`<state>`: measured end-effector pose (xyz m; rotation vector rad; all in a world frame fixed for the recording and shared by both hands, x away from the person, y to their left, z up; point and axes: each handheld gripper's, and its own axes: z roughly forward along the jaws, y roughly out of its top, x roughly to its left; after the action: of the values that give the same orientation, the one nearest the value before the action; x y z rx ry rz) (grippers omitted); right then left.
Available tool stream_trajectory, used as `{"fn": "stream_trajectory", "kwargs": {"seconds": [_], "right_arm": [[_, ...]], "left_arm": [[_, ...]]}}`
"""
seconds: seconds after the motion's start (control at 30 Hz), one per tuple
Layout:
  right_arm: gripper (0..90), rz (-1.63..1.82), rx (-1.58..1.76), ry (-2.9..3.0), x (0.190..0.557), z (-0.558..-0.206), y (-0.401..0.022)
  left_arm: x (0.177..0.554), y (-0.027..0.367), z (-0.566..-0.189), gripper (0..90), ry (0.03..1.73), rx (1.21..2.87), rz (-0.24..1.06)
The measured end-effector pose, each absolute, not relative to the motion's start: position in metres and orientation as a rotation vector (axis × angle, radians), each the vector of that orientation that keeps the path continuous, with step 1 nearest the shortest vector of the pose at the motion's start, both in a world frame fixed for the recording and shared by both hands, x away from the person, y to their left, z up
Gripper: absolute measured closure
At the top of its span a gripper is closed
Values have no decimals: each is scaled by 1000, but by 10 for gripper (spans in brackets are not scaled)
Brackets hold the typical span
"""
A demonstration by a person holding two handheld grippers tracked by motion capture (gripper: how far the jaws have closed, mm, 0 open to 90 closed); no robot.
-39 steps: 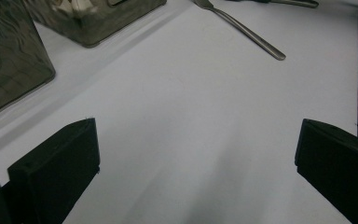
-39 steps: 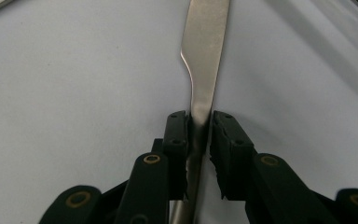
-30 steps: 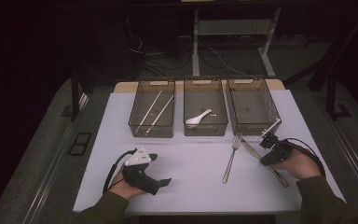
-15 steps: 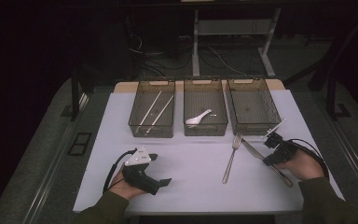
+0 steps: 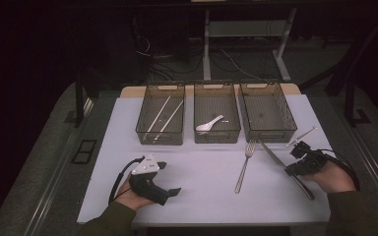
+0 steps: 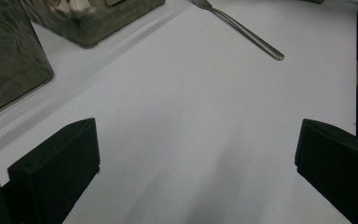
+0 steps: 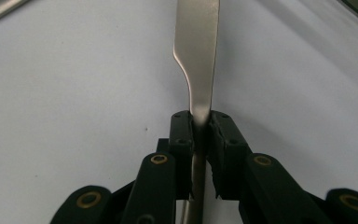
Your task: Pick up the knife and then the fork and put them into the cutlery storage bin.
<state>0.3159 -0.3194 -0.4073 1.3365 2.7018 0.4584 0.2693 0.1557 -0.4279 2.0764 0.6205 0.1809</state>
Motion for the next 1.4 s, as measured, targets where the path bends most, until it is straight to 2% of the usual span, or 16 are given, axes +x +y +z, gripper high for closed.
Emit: {"fn": "stream_trajectory", "kwargs": {"seconds": [0.77, 1.4], "right_arm": [[802, 667, 1344, 2585, 321, -378, -333], [801, 705, 1395, 2499, 365, -339, -331]], "left_arm": [[270, 156, -428, 0, 623, 2077, 182], [270, 156, -428, 0, 616, 2067, 176]]}}
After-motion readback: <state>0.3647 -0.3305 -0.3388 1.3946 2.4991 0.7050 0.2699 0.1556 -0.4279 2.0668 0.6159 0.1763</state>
